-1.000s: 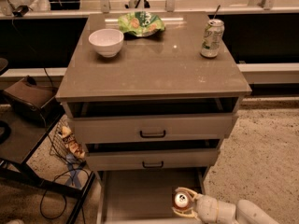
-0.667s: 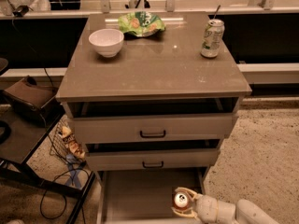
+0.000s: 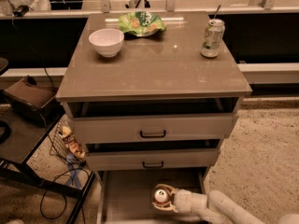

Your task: Place coke can into bottom drawer

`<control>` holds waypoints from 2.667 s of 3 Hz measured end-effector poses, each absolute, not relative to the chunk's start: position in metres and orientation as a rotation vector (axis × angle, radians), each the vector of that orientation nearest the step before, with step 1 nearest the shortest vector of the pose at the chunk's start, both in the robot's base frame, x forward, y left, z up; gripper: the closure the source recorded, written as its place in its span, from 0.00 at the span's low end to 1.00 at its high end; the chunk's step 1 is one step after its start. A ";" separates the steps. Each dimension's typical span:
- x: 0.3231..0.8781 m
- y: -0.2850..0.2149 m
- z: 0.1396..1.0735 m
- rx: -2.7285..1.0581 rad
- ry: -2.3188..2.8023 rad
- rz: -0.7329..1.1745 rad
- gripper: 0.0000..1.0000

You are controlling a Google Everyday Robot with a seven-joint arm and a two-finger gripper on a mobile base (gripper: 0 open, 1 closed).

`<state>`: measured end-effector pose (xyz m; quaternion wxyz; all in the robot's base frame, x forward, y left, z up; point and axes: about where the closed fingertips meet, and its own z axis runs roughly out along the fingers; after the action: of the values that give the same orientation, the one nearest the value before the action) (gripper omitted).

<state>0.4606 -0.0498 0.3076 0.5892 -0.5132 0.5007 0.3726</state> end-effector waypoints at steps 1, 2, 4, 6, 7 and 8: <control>0.476 -0.016 0.265 -1.224 1.145 0.906 1.00; 0.482 0.023 0.230 -1.259 1.133 0.982 1.00; 0.480 0.068 0.200 -1.324 1.125 1.067 0.82; 0.478 0.072 0.201 -1.323 1.122 1.074 0.36; 0.477 0.074 0.200 -1.323 1.120 1.079 0.13; 0.476 0.076 0.200 -1.323 1.118 1.083 0.00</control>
Offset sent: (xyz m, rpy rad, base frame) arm 0.0303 0.1217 -0.1202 0.0006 0.0751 0.2068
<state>0.4756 0.0758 0.2005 0.5223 -0.5522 0.4668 0.4520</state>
